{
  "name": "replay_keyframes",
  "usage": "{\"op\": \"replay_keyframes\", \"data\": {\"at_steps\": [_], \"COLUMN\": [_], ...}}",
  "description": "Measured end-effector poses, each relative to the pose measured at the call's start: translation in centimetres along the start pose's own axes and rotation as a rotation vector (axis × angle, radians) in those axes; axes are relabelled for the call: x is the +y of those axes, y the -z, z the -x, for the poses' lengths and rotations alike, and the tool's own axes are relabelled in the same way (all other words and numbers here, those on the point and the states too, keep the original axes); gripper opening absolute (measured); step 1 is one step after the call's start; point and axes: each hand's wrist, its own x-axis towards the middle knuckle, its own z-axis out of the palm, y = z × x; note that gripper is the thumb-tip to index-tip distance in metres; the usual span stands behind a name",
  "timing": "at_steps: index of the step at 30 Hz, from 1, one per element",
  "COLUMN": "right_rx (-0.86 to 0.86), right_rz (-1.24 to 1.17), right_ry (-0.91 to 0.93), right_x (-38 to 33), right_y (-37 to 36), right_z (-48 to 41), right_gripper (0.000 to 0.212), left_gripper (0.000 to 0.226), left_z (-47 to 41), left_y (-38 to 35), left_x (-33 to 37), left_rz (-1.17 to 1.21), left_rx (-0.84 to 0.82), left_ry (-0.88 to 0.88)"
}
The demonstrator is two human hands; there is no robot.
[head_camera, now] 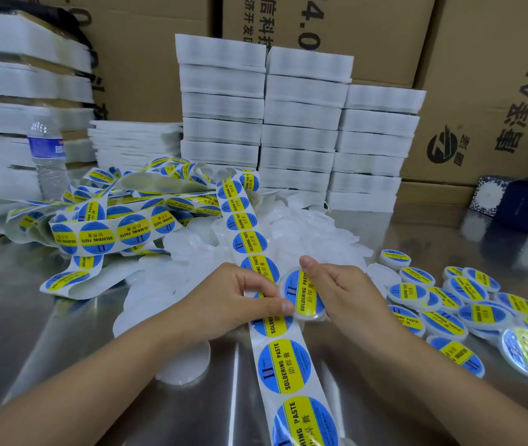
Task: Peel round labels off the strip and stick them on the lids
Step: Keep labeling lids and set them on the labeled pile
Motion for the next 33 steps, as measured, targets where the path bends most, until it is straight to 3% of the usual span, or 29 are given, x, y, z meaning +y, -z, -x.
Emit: {"op": "replay_keyframes", "data": {"at_steps": [5, 7, 9, 11, 17, 22, 26, 31, 33], "right_rx": [0.041, -0.016, -0.063, -0.065, -0.020, -0.078, -0.057, 0.109, 0.165], "right_rz": [0.013, 0.018, 0.103, 0.180, 0.170, 0.161, 0.320, 0.554, 0.685], "right_ry": [0.078, 0.129, 0.203, 0.269, 0.293, 0.339, 0.359, 0.174, 0.027], "right_x": [0.0, 0.3, 0.5, 0.7, 0.4, 0.4, 0.4, 0.3, 0.7], "right_y": [0.6, 0.8, 0.9, 0.8, 1.7, 1.6, 0.7, 2.5, 4.0], "right_z": [0.0, -0.1, 0.0, 0.0, -0.4, 0.0, 0.3, -0.3, -0.8], "right_gripper": [0.054, 0.038, 0.064, 0.071, 0.025, 0.059, 0.068, 0.073, 0.069], "left_gripper": [0.012, 0.014, 0.013, 0.013, 0.022, 0.015, 0.012, 0.029, 0.019], "left_z": [-0.2, -0.3, -0.3, -0.3, -0.2, -0.2, -0.3, -0.4, -0.5], "left_y": [0.1, 0.2, 0.2, 0.2, 0.2, 0.1, 0.1, 0.0, 0.0], "left_x": [0.2, 0.3, 0.4, 0.3, 0.3, 0.5, 0.2, 0.3, 0.4], "left_rz": [0.056, 0.081, 0.077, 0.064, -0.014, 0.000, -0.011, 0.099, 0.127], "left_rx": [0.071, 0.132, 0.155, 0.140, 0.101, 0.112, 0.109, 0.134, 0.152], "left_ry": [0.129, 0.168, 0.182, 0.185, 0.158, 0.185, 0.180, 0.192, 0.205]}}
